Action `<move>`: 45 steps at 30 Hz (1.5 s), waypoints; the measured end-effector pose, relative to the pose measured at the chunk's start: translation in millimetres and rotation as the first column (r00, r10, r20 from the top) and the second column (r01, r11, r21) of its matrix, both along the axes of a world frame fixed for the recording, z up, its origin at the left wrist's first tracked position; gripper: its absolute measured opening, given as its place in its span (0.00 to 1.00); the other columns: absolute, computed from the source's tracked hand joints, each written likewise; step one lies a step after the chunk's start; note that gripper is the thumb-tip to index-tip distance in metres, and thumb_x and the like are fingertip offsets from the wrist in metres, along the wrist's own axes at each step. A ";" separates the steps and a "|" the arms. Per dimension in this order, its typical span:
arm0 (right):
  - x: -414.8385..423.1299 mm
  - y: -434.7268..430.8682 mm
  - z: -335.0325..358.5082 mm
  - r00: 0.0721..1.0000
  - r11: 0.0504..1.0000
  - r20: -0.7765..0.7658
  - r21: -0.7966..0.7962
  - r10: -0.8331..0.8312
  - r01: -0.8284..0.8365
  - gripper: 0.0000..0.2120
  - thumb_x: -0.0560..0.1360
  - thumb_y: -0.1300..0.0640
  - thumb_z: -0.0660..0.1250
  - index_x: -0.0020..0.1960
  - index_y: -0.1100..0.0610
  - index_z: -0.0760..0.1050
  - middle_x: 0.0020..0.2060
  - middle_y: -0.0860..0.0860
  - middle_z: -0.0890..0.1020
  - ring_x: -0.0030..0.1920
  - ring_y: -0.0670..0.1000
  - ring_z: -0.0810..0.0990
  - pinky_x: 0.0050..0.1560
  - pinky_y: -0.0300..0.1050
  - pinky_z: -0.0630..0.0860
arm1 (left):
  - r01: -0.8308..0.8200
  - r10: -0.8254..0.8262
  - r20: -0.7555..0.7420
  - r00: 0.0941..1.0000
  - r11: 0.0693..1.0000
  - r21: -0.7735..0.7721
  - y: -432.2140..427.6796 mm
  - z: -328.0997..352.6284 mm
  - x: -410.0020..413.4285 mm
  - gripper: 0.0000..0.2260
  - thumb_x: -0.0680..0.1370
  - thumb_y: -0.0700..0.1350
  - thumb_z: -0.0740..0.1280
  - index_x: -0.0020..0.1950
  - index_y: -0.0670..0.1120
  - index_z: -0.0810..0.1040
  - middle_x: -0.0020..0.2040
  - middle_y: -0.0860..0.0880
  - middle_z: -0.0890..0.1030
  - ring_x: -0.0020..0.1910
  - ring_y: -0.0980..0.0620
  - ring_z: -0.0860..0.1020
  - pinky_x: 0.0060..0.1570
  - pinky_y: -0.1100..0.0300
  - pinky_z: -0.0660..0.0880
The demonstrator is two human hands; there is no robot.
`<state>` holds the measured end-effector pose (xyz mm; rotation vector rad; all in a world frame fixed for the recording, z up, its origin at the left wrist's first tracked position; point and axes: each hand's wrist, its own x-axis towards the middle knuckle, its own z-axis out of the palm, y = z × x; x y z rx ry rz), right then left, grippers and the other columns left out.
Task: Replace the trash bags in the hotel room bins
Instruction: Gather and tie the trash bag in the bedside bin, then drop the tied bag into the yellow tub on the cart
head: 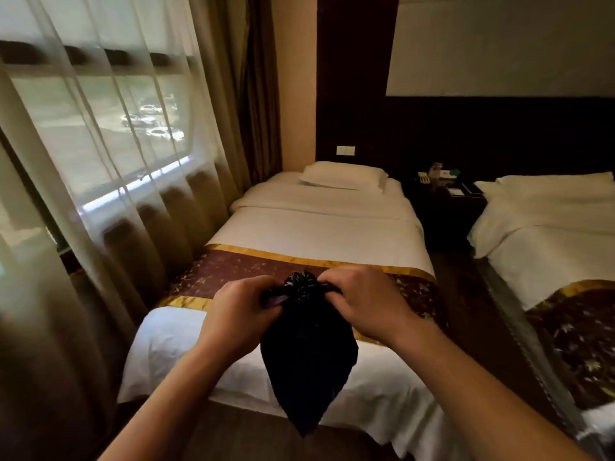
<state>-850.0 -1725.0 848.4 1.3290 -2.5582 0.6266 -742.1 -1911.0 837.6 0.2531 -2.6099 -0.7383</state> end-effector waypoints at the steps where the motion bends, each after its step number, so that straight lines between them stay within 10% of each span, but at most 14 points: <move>1: 3.4 10.7 4.8 1.000 1.000 -0.005 -0.001 -0.027 0.027 0.08 0.76 0.55 0.65 0.53 0.51 0.81 0.46 0.48 0.84 0.47 0.52 0.81 0.46 0.53 0.78 | 0.030 -0.029 -0.016 0.999 1.000 0.009 7.1 4.5 -1.5 0.12 0.71 0.45 0.73 0.53 0.57 0.83 0.41 0.60 0.84 0.42 0.61 0.81 0.39 0.62 0.74; 9: 37.8 91.4 50.0 0.940 0.943 -0.082 -0.058 -0.331 0.327 0.09 0.77 0.55 0.66 0.55 0.53 0.81 0.48 0.50 0.85 0.50 0.54 0.81 0.48 0.54 0.77 | 0.339 -0.336 -0.063 0.940 0.940 0.048 64.9 47.6 -26.7 0.10 0.72 0.44 0.72 0.51 0.55 0.84 0.42 0.57 0.84 0.41 0.63 0.80 0.36 0.68 0.72; 18: 93.8 167.5 83.6 0.771 0.766 -0.025 -0.142 -0.636 0.627 0.10 0.77 0.51 0.68 0.57 0.49 0.82 0.50 0.48 0.85 0.52 0.52 0.81 0.48 0.51 0.77 | 0.636 -0.610 -0.184 0.771 0.753 0.168 141.5 75.1 -44.4 0.11 0.72 0.44 0.74 0.54 0.52 0.84 0.47 0.55 0.85 0.46 0.59 0.82 0.49 0.53 0.81; 22: 118.3 205.5 103.8 0.686 0.669 -0.011 -0.228 -0.728 0.707 0.10 0.77 0.51 0.69 0.56 0.51 0.82 0.50 0.49 0.85 0.51 0.53 0.81 0.47 0.50 0.77 | 0.709 -0.643 -0.299 0.705 0.651 0.270 191.3 90.8 -42.2 0.10 0.72 0.43 0.75 0.49 0.57 0.82 0.45 0.59 0.83 0.44 0.63 0.81 0.45 0.65 0.78; 34: 163.7 361.9 158.7 0.553 0.524 -0.041 -0.385 -0.832 0.760 0.05 0.77 0.53 0.69 0.51 0.51 0.82 0.34 0.38 0.76 0.31 0.36 0.71 0.33 0.39 0.67 | 0.837 -0.712 -0.441 0.546 0.441 0.325 363.1 152.4 -19.7 0.11 0.72 0.43 0.75 0.54 0.50 0.83 0.45 0.56 0.83 0.43 0.62 0.82 0.42 0.68 0.79; 45: 179.6 546.8 205.3 0.537 0.549 -0.164 -0.433 -0.828 0.715 0.05 0.76 0.55 0.70 0.50 0.53 0.83 0.39 0.42 0.78 0.40 0.44 0.75 0.36 0.38 0.67 | 0.858 -0.661 -0.548 0.512 0.428 0.284 551.0 195.2 -1.7 0.12 0.71 0.44 0.76 0.54 0.47 0.84 0.45 0.55 0.84 0.43 0.60 0.83 0.43 0.69 0.78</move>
